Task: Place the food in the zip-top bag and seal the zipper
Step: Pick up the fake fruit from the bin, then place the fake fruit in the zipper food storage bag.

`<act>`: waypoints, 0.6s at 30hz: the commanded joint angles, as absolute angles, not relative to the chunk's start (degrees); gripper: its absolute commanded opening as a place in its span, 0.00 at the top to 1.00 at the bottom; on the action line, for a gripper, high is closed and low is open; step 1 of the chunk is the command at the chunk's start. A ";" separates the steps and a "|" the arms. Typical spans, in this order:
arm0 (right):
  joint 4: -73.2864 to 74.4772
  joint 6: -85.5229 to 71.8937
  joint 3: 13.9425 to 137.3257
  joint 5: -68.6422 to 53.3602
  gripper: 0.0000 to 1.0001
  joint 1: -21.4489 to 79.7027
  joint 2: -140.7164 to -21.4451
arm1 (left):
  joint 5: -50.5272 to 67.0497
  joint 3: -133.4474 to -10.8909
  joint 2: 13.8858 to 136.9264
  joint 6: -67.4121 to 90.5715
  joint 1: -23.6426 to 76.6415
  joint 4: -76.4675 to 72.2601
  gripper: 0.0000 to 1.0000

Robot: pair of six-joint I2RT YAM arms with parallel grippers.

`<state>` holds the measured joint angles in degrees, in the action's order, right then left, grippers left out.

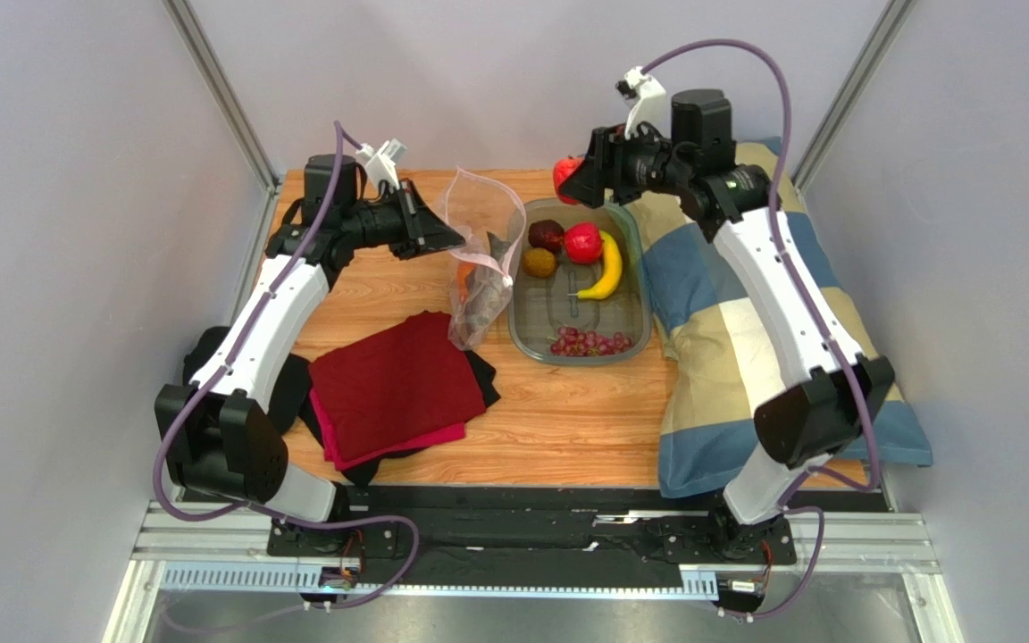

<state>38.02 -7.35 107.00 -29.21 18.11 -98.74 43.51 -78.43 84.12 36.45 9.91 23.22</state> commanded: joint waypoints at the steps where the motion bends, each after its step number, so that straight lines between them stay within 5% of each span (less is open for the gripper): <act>1: 29.00 -5.02 110.11 -38.31 0.49 22.57 -94.22 | 45.52 -81.65 84.55 35.16 9.76 24.26 1.00; 14: 34.89 7.91 122.52 -19.80 0.47 37.00 -105.37 | 48.25 -83.23 82.62 34.98 10.55 25.14 1.00; 17: 35.07 7.30 123.22 -16.62 0.36 37.09 -106.08 | 48.69 -83.23 82.35 35.16 10.55 25.31 1.00; 18: 34.89 7.03 123.22 -16.26 0.22 37.00 -105.91 | 48.69 -83.32 82.27 35.16 10.55 25.49 1.00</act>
<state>35.27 5.30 120.16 -23.00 37.39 -106.37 46.85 -80.95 84.97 35.97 10.37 25.58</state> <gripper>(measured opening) 0.649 0.014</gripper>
